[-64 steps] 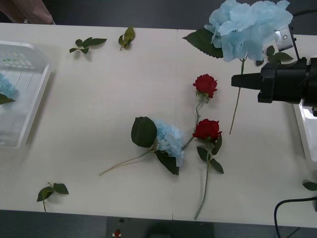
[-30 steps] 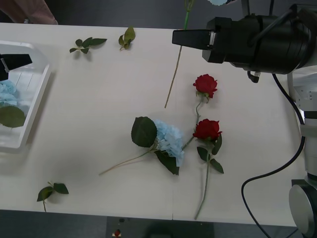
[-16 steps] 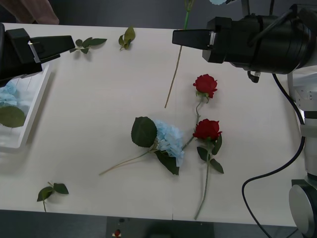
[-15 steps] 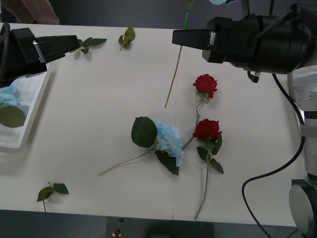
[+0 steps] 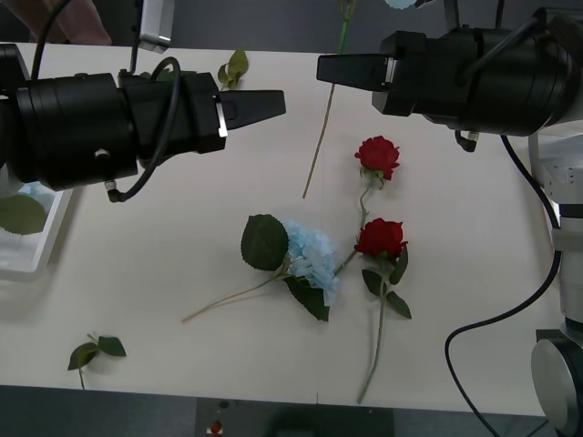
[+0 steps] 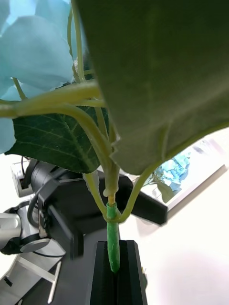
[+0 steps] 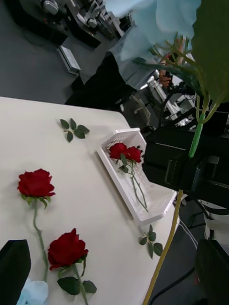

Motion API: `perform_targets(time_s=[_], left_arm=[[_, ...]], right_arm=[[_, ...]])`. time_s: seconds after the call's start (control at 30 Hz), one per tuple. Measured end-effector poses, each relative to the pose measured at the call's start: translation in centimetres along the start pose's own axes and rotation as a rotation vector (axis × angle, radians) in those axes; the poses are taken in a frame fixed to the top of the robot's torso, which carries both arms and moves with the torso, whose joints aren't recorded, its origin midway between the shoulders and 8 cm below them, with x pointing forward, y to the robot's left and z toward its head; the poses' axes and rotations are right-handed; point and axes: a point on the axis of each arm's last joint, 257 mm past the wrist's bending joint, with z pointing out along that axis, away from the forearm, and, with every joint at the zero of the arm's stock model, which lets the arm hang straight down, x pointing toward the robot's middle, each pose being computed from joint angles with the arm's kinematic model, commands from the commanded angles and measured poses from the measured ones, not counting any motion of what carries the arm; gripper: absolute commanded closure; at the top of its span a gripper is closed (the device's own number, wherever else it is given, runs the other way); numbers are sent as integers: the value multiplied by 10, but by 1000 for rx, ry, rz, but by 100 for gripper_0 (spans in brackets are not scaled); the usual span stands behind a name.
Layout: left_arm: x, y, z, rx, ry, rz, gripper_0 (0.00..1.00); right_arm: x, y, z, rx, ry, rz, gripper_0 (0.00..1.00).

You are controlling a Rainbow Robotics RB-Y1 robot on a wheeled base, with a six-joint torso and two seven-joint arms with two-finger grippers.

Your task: Put the red flowers into the right box and the blue flowers into the left box

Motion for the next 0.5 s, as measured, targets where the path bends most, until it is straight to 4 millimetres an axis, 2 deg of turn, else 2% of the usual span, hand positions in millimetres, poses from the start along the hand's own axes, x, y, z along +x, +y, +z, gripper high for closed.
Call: perform_targets(time_s=[0.13, 0.5], left_arm=[[10, -10, 15, 31, 31, -4, 0], [43, -28, 41, 71, 115, 13, 0]], right_arm=[[0, 0, 0, 0, 0, 0, 100], [0, 0, 0, 0, 0, 0, 100]])
